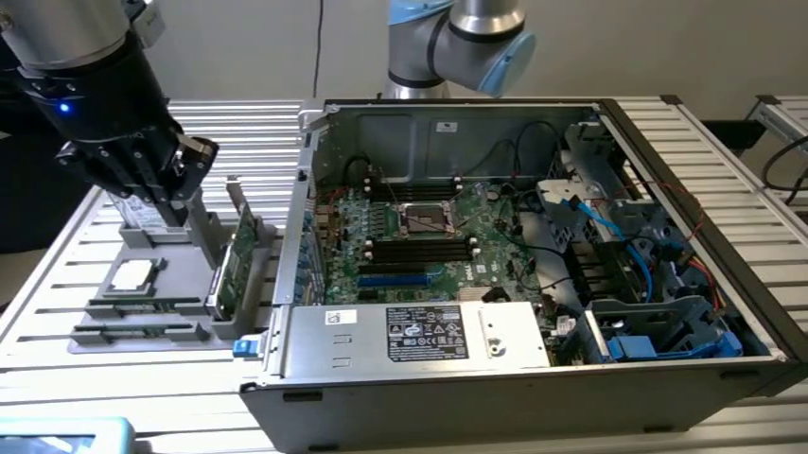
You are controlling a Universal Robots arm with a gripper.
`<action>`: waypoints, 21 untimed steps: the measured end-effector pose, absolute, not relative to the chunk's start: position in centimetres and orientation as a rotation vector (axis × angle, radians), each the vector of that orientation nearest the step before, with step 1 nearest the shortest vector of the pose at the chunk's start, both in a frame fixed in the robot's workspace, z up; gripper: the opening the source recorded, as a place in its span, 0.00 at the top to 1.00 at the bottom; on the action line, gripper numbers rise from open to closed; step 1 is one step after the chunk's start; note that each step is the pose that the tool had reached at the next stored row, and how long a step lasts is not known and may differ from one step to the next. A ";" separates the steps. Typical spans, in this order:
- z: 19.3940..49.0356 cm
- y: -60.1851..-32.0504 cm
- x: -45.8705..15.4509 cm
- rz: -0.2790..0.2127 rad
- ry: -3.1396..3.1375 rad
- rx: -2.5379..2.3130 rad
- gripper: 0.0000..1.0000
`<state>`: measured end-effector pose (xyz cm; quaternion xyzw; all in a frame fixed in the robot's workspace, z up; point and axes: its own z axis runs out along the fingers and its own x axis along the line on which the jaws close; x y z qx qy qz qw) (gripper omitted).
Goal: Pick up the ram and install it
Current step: 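Reach for the ram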
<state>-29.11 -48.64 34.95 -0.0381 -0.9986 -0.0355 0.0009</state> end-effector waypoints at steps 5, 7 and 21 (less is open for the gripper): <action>34.3 -48.8 -30.5 -0.111 -3.128 -0.120 0.89; 34.1 -48.9 -31.1 -0.110 -3.125 -0.120 0.89; 33.1 -49.7 -35.0 -0.116 -3.114 -0.120 0.89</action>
